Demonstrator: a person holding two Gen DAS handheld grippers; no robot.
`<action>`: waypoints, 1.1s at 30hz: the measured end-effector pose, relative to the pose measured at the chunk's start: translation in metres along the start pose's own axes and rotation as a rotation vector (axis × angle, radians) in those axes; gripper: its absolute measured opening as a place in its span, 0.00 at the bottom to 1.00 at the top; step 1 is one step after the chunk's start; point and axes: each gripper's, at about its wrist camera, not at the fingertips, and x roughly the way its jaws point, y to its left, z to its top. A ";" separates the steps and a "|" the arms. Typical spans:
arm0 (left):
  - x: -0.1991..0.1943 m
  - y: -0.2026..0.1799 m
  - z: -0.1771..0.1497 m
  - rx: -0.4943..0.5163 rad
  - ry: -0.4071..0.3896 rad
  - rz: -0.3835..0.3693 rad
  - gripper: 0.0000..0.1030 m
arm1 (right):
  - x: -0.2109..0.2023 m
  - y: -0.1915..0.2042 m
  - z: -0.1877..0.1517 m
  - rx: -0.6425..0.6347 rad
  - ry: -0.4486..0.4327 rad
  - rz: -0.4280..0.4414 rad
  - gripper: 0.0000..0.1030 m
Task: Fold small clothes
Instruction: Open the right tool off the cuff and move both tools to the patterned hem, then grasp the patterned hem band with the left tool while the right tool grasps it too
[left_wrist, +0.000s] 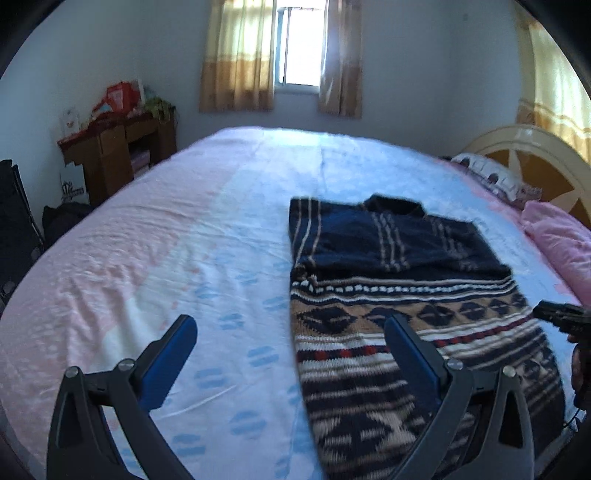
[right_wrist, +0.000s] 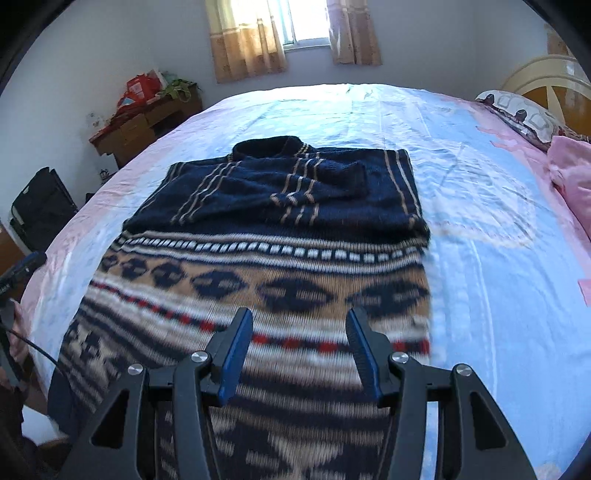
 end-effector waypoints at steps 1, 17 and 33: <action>-0.010 0.002 -0.001 0.001 -0.016 -0.009 1.00 | -0.006 0.001 -0.005 -0.004 -0.003 -0.001 0.52; -0.042 -0.015 -0.085 0.046 0.104 -0.058 0.97 | -0.058 0.008 -0.079 -0.018 -0.006 -0.021 0.53; -0.031 -0.041 -0.141 0.024 0.307 -0.212 0.64 | -0.088 0.004 -0.140 0.056 -0.006 -0.041 0.53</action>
